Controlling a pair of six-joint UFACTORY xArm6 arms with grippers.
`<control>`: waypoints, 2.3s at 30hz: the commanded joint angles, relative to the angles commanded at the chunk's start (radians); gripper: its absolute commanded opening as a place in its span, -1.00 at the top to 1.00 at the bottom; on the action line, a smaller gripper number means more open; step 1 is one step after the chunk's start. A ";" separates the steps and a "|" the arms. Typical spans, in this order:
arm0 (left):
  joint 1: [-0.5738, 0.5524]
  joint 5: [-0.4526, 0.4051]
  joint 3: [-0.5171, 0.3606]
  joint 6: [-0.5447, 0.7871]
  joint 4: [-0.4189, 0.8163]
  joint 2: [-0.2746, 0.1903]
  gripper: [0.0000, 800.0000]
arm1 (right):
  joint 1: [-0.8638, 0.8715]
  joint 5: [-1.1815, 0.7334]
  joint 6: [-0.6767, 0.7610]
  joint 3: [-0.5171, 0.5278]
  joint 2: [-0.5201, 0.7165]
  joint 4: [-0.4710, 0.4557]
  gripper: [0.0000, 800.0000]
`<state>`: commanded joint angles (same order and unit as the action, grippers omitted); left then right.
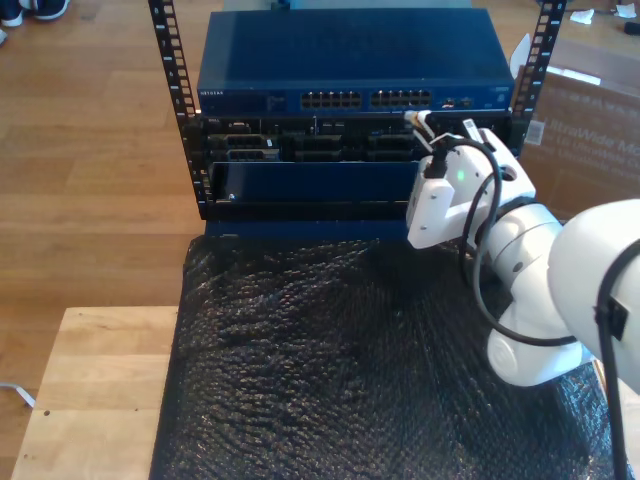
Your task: Grab the cable and plug it in
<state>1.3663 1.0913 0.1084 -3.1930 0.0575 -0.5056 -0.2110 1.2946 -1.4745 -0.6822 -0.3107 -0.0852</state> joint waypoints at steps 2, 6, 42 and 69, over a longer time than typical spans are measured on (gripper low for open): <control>0.000 0.000 0.002 0.000 0.000 0.000 -1.00 | -0.020 0.002 -0.018 -0.012 -0.026 0.029 1.00; 0.000 0.000 0.002 0.000 0.000 0.000 -1.00 | -0.037 0.006 -0.064 -0.015 -0.051 0.081 1.00; 0.000 -0.002 0.000 0.000 0.000 0.000 -1.00 | -0.149 0.146 -0.239 -0.410 -0.423 0.486 1.00; 0.000 0.000 0.002 0.000 0.000 0.000 -1.00 | -0.149 0.137 -0.238 -0.503 -0.482 0.486 1.00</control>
<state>1.3663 1.0913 0.1099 -3.1930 0.0575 -0.5056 -0.3598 1.4312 -1.7123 -1.1855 -0.7925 0.4012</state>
